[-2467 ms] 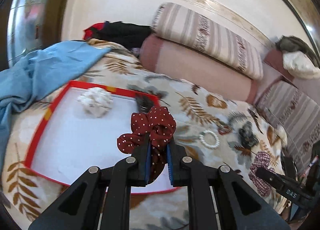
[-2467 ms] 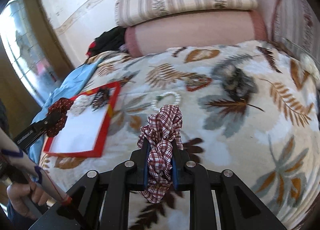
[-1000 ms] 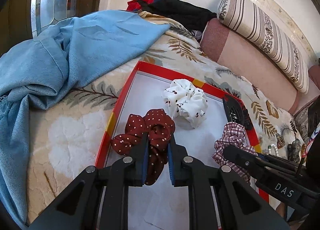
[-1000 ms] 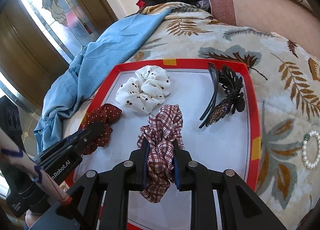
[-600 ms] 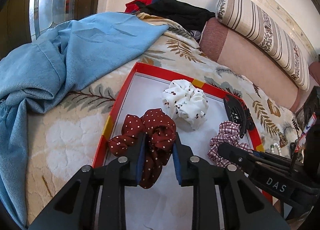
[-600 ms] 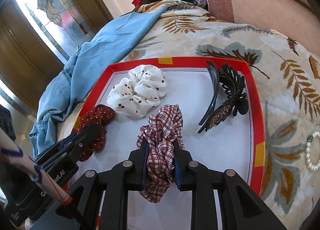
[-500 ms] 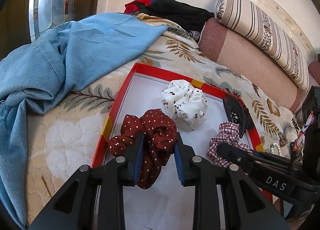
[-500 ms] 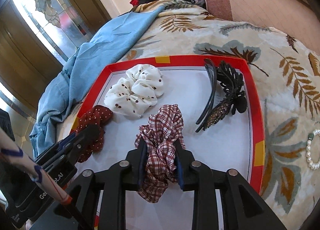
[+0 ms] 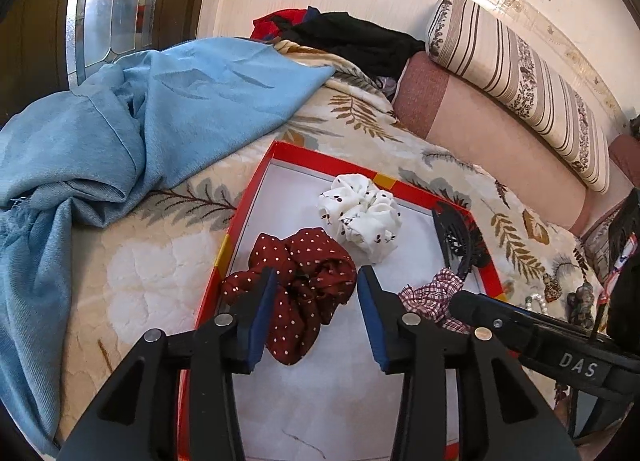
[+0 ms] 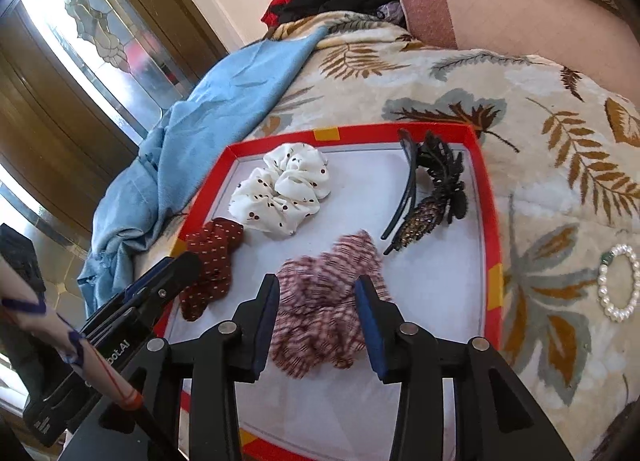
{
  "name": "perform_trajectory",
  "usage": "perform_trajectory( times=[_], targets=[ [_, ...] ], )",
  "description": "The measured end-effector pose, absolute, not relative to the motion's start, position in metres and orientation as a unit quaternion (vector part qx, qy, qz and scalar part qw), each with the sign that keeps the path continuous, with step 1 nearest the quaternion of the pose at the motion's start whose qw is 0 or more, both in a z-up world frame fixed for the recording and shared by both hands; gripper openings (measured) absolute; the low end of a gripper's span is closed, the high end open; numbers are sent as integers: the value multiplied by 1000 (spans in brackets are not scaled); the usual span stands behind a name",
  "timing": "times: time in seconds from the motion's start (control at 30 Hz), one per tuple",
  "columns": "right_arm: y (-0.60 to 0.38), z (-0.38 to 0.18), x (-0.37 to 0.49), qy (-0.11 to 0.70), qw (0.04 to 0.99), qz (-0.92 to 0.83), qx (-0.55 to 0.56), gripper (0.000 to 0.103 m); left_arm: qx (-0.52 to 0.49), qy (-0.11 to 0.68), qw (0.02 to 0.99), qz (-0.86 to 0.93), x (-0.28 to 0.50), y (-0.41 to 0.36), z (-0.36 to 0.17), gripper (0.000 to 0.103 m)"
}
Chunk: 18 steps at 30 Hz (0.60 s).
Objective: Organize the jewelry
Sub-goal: 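Open the right tool to drop the plaid scrunchie while the left tool releases the red scrunchie, then move both open tools back to the remaining jewelry on the bedspread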
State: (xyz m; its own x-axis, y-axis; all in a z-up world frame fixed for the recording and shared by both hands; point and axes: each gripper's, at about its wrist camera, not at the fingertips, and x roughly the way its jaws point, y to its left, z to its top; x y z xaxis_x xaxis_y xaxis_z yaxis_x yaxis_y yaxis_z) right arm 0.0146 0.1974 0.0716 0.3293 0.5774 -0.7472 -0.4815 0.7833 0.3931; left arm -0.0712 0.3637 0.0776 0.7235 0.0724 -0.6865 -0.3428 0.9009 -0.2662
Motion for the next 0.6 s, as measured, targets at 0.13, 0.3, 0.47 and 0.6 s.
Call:
perform_trajectory(
  times=[0.13,0.3,0.47,0.6],
  targets=[
    [180,83,5,470,816,330,67,43,-188,346,912,111,-79,357,87,41],
    [143,92,-12,462,819,329,91,48,-178,336,920,97,-87,336,99,46],
    [81,89,-26,459,831,293,112,53,-156,335,927,65,-88,298,109,49],
    [21,78,-29,462,840,252,133,53,-127,342,931,26,-86,252,111,52]
  ],
)
